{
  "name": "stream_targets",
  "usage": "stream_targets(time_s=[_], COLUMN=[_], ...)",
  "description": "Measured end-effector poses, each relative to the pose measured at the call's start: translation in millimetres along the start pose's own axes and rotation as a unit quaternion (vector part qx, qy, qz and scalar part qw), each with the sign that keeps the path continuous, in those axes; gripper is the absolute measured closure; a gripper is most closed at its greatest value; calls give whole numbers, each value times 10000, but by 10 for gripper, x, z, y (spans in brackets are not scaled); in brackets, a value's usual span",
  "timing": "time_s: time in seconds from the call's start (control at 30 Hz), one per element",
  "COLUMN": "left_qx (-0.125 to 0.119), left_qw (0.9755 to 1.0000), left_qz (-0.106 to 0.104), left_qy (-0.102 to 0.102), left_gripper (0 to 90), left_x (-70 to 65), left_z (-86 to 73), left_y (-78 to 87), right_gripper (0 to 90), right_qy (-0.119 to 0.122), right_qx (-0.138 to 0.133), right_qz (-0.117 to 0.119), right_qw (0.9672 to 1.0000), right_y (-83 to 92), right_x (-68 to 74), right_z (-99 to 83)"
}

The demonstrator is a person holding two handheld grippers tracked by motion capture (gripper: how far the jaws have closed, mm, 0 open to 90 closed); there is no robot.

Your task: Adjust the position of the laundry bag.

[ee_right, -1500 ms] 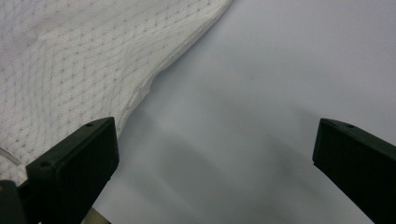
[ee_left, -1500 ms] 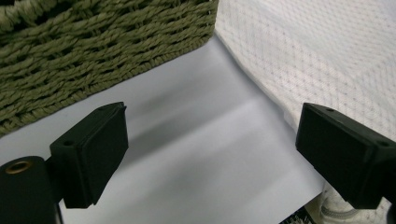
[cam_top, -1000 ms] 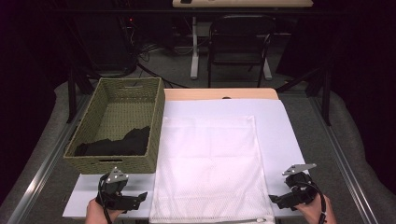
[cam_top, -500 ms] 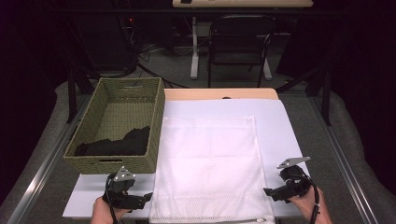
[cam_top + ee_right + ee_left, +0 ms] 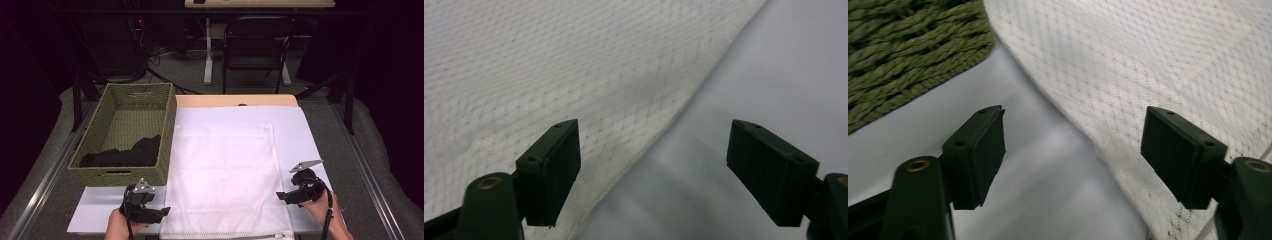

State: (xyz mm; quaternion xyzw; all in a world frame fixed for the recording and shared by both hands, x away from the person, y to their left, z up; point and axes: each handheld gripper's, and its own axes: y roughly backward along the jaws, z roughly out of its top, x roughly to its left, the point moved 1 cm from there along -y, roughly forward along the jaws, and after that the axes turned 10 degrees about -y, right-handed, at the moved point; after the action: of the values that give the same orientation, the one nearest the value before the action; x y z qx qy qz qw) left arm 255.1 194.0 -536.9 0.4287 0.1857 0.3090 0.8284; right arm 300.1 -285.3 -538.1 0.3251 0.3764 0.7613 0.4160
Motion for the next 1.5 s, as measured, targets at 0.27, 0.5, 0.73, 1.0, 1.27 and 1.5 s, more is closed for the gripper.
stream_targets(time_s=[0.27, 0.5, 0.73, 1.0, 1.27, 1.5], left_qx=[39, 109, 201, 282, 273, 243], left_qw=[9998, 9998, 9996, 9994, 9995, 9995], left_qz=[-121, -115, -181, -209, -162, -188], left_qy=[-127, -146, -96, -40, -12, 84], left_gripper=[337, 422, 504, 608, 714, 834], left_x=[-24, -59, -63, -65, -65, -37], left_z=[42, 70, 95, 100, 103, 99], left_y=[-72, -116, -166, -214, -221, -234], right_gripper=[350, 452, 461, 616, 765, 876], right_qy=[-122, -233, -238, -225, -195, -134], right_qx=[22, 106, 105, 120, 149, 98], right_qz=[75, -34, -58, -119, -205, -269], right_qw=[9999, 9997, 9996, 9996, 9995, 9995], right_y=[-103, -170, -171, -177, -184, -186], right_x=[-20, -21, -20, 18, 55, 69], right_z=[89, 130, 134, 143, 150, 171])
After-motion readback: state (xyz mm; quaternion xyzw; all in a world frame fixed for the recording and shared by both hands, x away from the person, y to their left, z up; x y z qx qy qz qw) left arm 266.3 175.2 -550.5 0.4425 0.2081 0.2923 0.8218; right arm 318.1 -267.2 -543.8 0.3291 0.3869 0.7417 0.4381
